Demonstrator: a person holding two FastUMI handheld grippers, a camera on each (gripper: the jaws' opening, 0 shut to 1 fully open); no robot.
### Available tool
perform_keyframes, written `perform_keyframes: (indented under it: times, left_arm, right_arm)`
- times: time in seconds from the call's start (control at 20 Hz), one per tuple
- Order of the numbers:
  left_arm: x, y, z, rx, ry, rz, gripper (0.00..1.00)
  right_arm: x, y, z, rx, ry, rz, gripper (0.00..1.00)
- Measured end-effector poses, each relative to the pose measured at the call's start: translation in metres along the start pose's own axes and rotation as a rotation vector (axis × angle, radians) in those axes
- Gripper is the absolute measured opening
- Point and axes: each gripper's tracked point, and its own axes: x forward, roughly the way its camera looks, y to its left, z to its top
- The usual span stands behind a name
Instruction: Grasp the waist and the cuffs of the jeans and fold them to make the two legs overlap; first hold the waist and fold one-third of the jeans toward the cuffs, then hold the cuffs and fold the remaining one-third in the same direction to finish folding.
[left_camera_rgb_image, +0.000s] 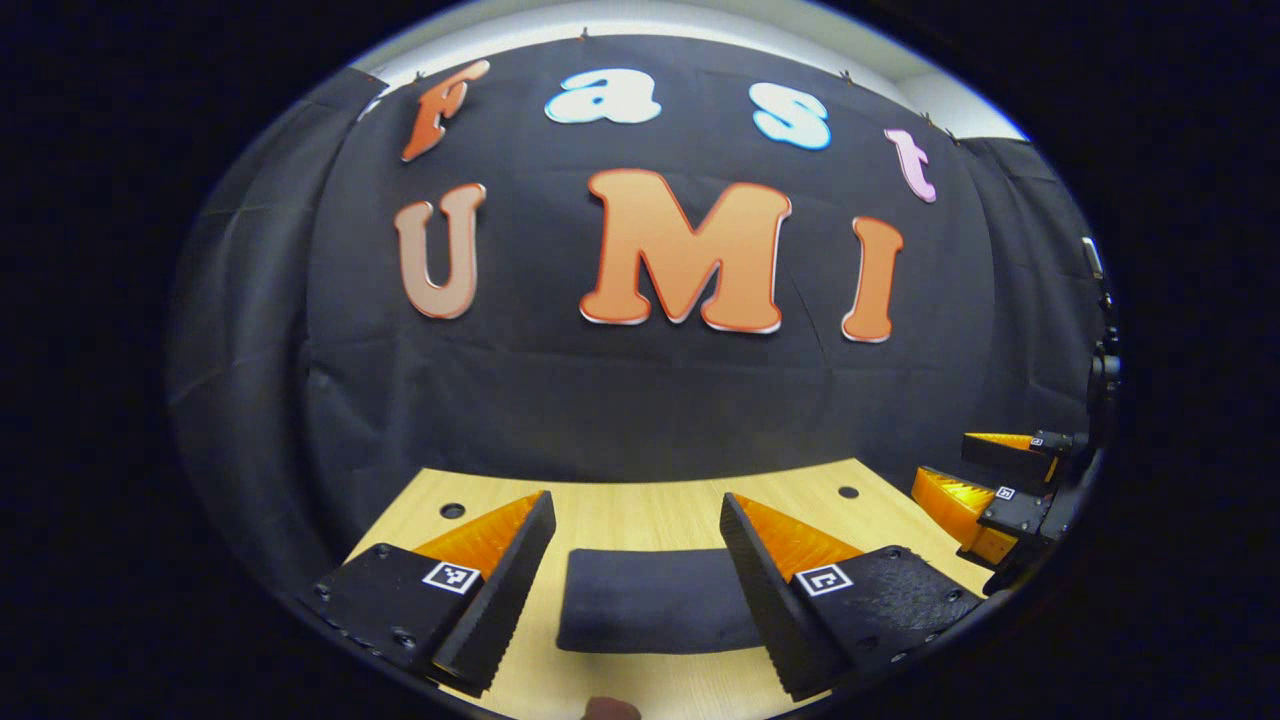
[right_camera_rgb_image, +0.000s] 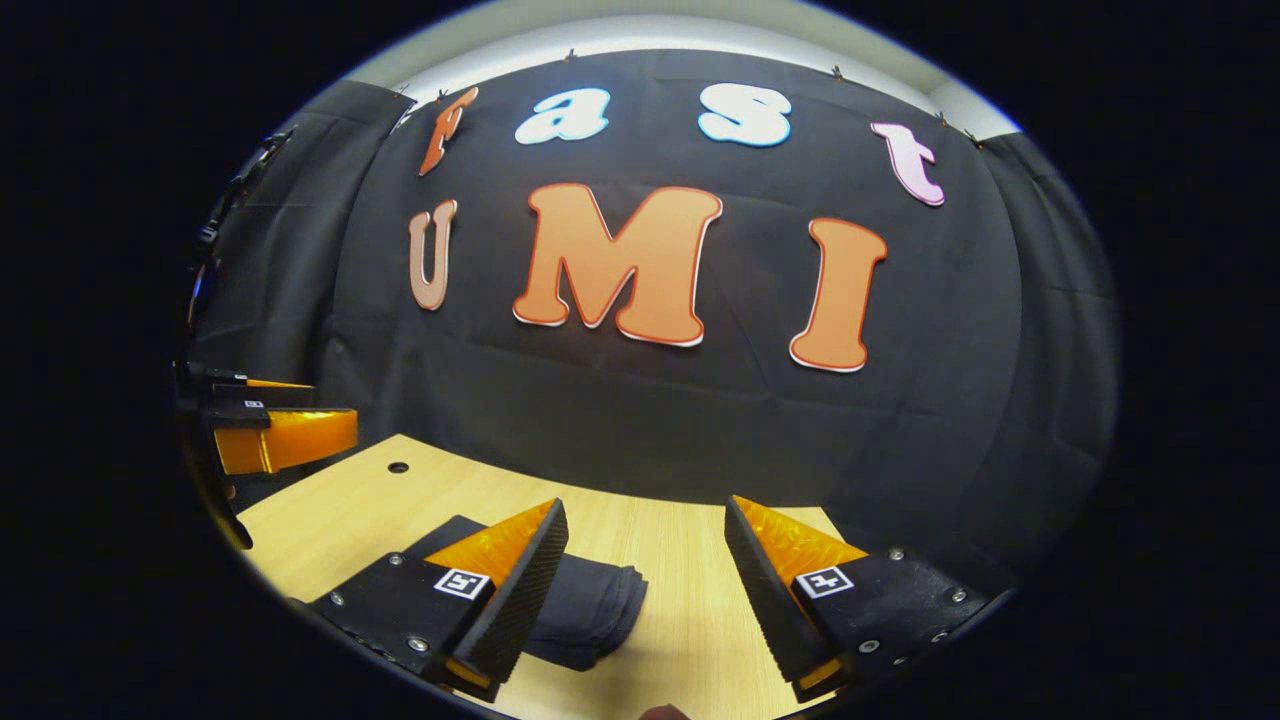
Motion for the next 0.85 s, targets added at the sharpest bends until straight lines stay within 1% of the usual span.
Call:
perform_keyframes:
  times: [0.1,0.3,0.35,0.4,0.45,0.55,0.6,0.65,0.7,0.75,0.85]
  left_arm:
    - [-0.015,0.012,0.012,-0.011,-0.052,0.031,0.98]
    - [-0.043,0.028,0.042,0.004,-0.184,0.056,0.98]
    - [-0.053,0.028,0.045,0.01,-0.202,0.064,0.96]
    - [-0.059,0.027,0.047,0.014,-0.211,0.065,0.98]
    - [-0.063,0.027,0.048,0.014,-0.22,0.069,0.96]
    - [-0.068,0.029,0.047,0.022,-0.231,0.087,0.96]
    - [-0.071,0.029,0.047,0.03,-0.234,0.087,0.98]
    - [-0.079,0.029,0.044,0.032,-0.238,0.084,0.98]
    - [-0.085,0.03,0.043,0.026,-0.234,0.08,0.98]
    - [-0.093,0.034,0.041,0.014,-0.23,0.078,0.96]
    - [-0.102,0.04,0.039,-0.001,-0.225,0.083,0.96]
  right_arm:
    - [-0.009,0.014,0.01,-0.001,-0.03,0.016,0.95]
    - [-0.025,0.033,0.025,-0.016,-0.079,0.035,0.95]
    - [-0.029,0.037,0.028,-0.018,-0.091,0.044,0.95]
    - [-0.03,0.041,0.032,-0.02,-0.097,0.049,0.95]
    - [-0.033,0.045,0.034,-0.021,-0.106,0.054,0.95]
    - [-0.04,0.049,0.037,-0.023,-0.108,0.047,0.95]
    - [-0.045,0.05,0.039,-0.016,-0.117,0.041,0.95]
    - [-0.049,0.055,0.04,-0.008,-0.12,0.041,0.95]
    - [-0.053,0.059,0.038,-0.002,-0.115,0.043,0.95]
    - [-0.057,0.063,0.037,-0.003,-0.113,0.048,0.95]
    - [-0.063,0.067,0.035,-0.022,-0.111,0.044,0.95]
